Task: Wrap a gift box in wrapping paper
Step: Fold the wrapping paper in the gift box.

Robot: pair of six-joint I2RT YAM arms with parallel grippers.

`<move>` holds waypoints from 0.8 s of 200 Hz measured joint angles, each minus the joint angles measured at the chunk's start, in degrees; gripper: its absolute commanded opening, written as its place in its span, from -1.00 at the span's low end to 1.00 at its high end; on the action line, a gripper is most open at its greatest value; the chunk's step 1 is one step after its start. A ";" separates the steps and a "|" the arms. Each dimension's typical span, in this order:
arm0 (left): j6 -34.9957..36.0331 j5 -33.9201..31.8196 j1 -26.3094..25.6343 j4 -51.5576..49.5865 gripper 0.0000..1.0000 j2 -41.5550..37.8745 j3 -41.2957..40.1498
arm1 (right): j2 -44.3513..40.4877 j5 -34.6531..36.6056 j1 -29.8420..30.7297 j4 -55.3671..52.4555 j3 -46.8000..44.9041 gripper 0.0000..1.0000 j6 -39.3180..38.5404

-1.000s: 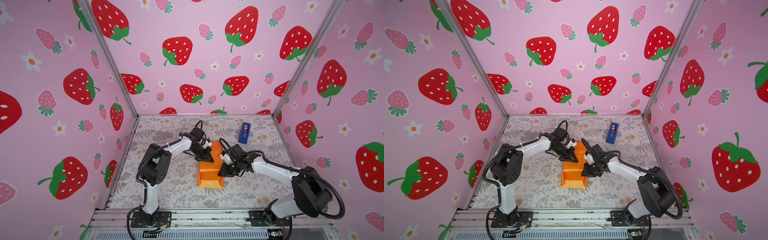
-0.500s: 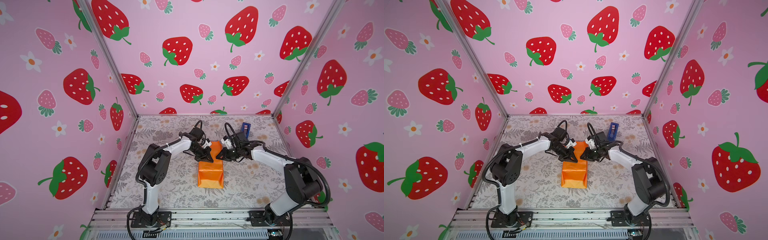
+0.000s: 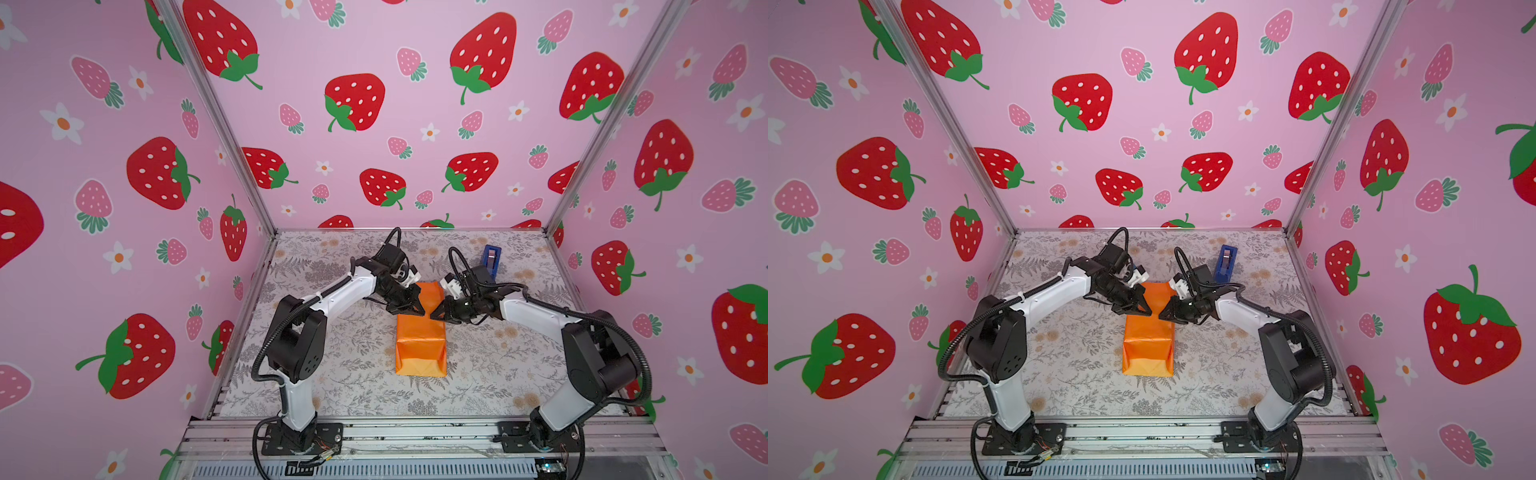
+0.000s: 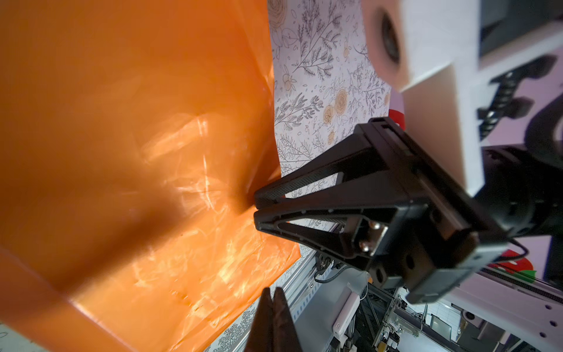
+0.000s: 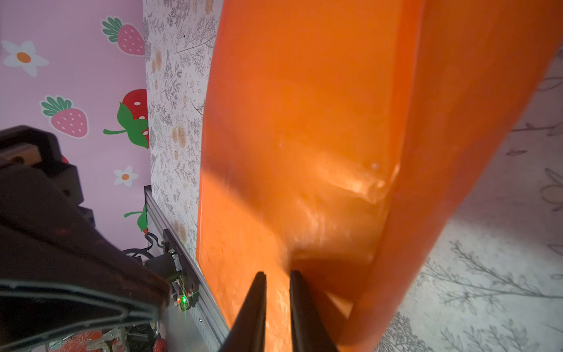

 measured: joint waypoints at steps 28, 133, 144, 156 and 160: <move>0.28 -1.44 -0.07 -0.31 -1.00 2.14 -2.29 | 0.00 0.00 -0.57 -0.42 0.90 -0.62 0.15; 1.92 -1.33 -0.15 -1.55 -1.00 4.22 -2.29 | 10.38 -1.16 -2.62 0.13 12.55 -0.63 -0.11; 1.92 -1.31 -0.17 -1.55 -1.00 4.24 -2.29 | 9.62 0.04 -2.62 -0.24 11.52 -0.62 -0.46; 1.92 -1.31 -0.17 -1.60 -1.00 4.24 -2.25 | 7.37 1.22 -2.86 -0.35 9.60 -0.54 -0.57; 1.92 -1.31 -0.17 -1.60 -1.00 4.24 -2.25 | 6.23 1.55 -2.97 -0.72 8.76 -0.48 -0.46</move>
